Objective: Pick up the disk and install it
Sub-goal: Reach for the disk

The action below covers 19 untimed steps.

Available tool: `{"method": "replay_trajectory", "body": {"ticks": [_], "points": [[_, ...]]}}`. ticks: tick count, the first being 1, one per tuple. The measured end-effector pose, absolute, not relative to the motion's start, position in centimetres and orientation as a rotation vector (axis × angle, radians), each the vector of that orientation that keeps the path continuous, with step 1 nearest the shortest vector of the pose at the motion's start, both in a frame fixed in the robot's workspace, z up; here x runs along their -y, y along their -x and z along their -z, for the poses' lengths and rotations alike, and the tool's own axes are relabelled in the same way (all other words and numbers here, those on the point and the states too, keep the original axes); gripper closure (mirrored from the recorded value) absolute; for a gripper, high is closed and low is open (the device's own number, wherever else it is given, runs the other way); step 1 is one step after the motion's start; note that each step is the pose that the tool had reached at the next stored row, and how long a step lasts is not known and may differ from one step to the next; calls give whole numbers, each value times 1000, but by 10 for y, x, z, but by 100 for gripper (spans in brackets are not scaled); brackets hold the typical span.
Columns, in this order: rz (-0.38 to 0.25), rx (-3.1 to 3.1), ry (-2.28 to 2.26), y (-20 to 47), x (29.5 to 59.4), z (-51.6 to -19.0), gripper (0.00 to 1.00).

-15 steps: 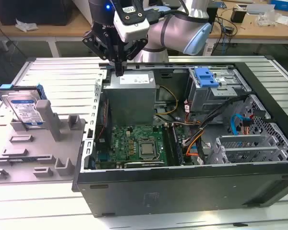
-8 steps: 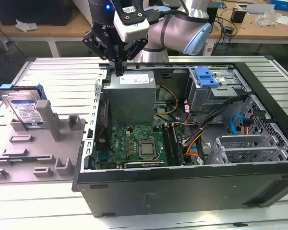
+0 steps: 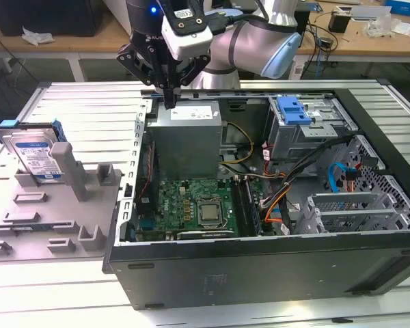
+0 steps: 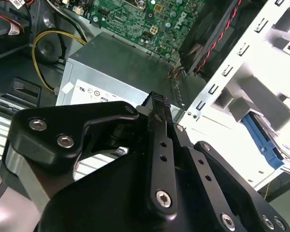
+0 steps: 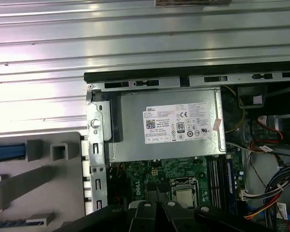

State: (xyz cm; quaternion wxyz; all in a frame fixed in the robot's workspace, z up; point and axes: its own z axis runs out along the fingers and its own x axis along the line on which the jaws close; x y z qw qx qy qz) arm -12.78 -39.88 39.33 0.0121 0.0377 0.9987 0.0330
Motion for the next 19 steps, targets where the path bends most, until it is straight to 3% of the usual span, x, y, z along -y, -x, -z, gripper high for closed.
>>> {"method": "replay_trajectory", "body": {"ticks": [19], "points": [[-103, -3113, -118, 220, 381, -393, 89]]}}
